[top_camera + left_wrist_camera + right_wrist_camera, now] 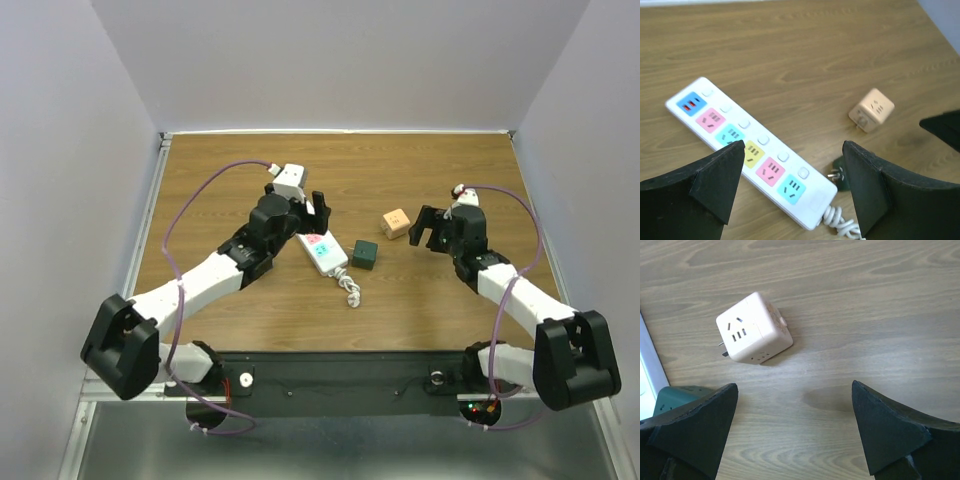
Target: Insert the plug
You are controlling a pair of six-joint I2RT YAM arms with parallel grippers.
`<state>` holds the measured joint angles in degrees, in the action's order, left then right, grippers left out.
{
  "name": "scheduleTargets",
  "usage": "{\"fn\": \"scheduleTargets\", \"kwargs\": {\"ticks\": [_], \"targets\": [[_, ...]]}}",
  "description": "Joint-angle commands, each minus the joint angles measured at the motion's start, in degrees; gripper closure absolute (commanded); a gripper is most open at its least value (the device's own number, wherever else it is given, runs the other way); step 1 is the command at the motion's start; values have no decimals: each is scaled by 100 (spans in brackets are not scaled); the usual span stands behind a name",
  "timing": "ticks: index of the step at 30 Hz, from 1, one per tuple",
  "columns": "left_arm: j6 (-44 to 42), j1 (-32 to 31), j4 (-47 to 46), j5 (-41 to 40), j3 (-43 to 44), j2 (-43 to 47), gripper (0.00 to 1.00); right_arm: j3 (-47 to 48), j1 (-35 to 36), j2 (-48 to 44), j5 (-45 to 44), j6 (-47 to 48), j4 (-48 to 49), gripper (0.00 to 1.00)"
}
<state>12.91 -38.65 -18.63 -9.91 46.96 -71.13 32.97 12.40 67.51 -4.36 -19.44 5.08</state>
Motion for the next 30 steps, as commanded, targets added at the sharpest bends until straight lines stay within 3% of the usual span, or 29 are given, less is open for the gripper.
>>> {"fn": "scheduleTargets", "kwargs": {"ticks": [1,8,11,17,21,30], "targets": [[-34,-116,-457,823,314,-304,10,254,52,192,330,151,818,0],[-209,-414,-624,904,665,-1128,10,605,69,816,384,222,1144,0],[-472,-616,-606,737,1042,-1507,10,745,52,843,-213,-33,1022,0],[-965,-968,-387,718,2123,-2773,10,930,52,650,-750,-332,530,0],[-1403,-1100,-229,1306,2729,-3528,9,869,43,273,-1145,-569,257,0],[-1756,-1100,-88,1870,3345,-4294,9,957,-54,-264,-1260,-587,-253,0]]}}
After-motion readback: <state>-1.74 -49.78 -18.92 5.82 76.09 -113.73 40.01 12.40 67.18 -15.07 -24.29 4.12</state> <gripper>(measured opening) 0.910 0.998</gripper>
